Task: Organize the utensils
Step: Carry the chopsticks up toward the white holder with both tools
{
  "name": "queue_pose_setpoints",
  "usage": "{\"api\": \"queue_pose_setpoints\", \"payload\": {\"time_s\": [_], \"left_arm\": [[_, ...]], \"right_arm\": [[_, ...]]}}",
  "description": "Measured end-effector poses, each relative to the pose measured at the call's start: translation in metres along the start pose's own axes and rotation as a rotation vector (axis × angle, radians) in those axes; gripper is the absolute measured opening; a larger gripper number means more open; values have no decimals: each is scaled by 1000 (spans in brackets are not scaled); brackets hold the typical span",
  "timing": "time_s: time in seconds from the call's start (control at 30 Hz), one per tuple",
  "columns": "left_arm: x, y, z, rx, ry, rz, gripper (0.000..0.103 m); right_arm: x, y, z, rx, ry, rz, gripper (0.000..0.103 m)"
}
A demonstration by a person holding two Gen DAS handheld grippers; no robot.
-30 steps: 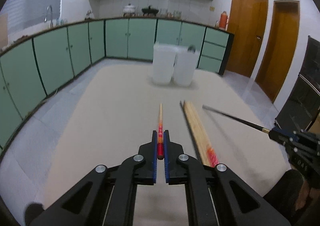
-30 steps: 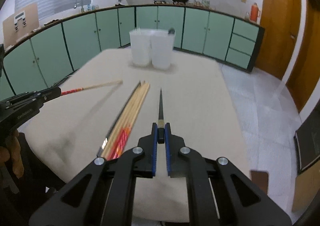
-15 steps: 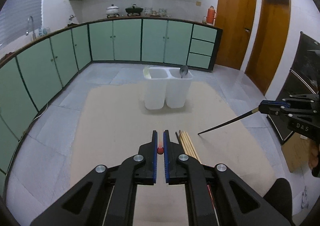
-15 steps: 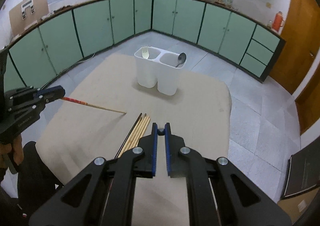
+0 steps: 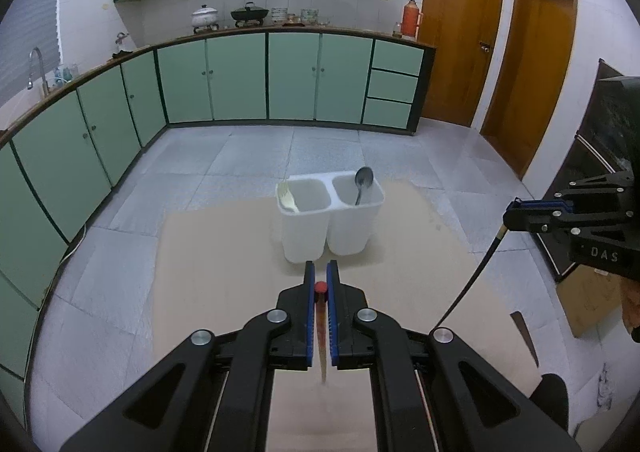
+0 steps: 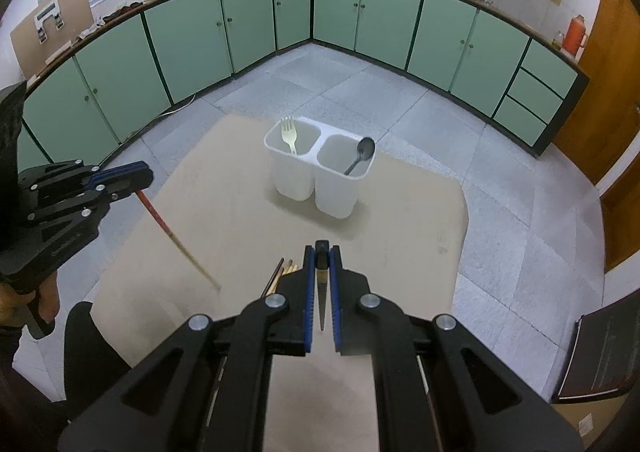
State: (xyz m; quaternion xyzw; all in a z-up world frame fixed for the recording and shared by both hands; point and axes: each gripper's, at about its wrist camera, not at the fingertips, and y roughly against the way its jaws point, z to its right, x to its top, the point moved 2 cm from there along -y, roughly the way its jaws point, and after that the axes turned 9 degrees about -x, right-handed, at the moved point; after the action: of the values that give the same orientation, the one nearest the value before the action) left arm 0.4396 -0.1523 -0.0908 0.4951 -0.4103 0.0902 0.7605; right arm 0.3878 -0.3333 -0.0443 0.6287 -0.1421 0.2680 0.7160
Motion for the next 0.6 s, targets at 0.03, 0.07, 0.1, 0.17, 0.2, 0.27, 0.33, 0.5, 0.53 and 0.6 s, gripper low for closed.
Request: {"api": "queue_pose_setpoints", "payload": {"time_s": [0.03, 0.07, 0.1, 0.17, 0.2, 0.27, 0.33, 0.5, 0.53, 0.6], "left_arm": [[5, 1, 0, 3, -5, 4, 6], [8, 2, 0, 3, -8, 6, 6], [13, 2, 0, 4, -12, 12, 6], [25, 3, 1, 12, -24, 21, 6], [32, 4, 2, 14, -30, 25, 6], [46, 3, 2, 26, -43, 34, 6], [64, 2, 2, 34, -52, 51, 6], [110, 0, 1, 55, -52, 106, 6], [119, -1, 0, 57, -52, 119, 6], [139, -3, -1, 63, -48, 144, 6]], "right_arm": [[2, 2, 1, -1, 1, 1, 6], [6, 3, 1, 1, 0, 3, 6], [10, 5, 2, 2, -1, 7, 6], [20, 9, 4, 6, -8, 15, 6], [25, 11, 5, 7, -12, 20, 6], [38, 14, 8, 10, -22, 31, 6], [53, 16, 12, 12, -32, 41, 6], [92, 19, 24, 6, -52, 59, 6], [101, 19, 27, 7, -58, 63, 6], [118, 19, 33, 5, -69, 72, 6]]}}
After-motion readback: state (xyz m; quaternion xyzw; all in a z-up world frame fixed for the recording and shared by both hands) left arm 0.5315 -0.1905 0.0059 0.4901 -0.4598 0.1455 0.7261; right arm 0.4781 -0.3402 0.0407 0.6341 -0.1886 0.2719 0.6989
